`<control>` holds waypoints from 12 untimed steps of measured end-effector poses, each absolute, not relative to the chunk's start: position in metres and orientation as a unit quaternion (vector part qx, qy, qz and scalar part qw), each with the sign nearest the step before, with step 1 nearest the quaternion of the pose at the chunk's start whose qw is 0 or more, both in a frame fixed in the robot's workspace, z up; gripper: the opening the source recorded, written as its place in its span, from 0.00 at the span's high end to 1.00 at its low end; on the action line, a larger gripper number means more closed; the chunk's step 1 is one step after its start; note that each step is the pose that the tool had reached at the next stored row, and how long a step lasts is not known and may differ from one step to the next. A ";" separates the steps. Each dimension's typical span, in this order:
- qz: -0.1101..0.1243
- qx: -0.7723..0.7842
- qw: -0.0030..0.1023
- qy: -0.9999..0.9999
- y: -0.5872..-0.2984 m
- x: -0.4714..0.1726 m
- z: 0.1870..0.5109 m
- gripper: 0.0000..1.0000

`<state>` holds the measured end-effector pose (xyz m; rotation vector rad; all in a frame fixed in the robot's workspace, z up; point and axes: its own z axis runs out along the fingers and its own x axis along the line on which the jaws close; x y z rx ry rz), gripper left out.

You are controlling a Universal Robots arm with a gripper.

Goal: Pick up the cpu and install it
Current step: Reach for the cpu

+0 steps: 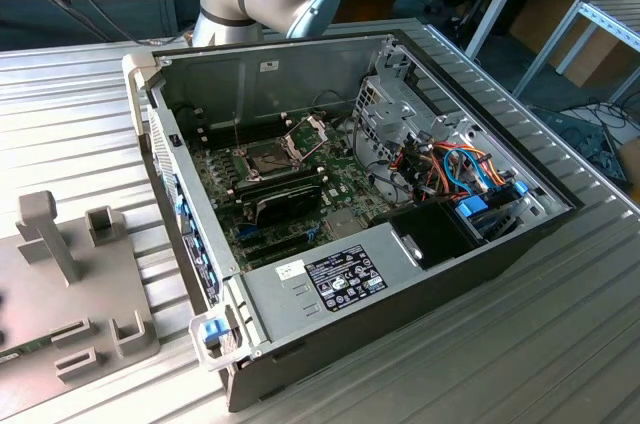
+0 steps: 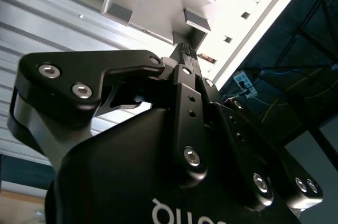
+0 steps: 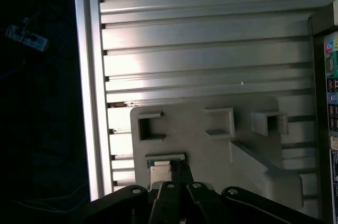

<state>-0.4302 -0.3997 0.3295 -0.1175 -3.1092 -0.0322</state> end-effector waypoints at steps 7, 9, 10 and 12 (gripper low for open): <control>-0.009 -0.038 0.020 -0.999 -0.405 -0.432 0.323 0.89; -0.009 -0.038 0.020 -0.999 -0.410 -0.432 0.323 0.89; -0.009 -0.038 0.020 -0.999 -0.414 -0.432 0.322 0.89; -0.009 -0.038 0.020 -0.999 -0.420 -0.432 0.321 0.89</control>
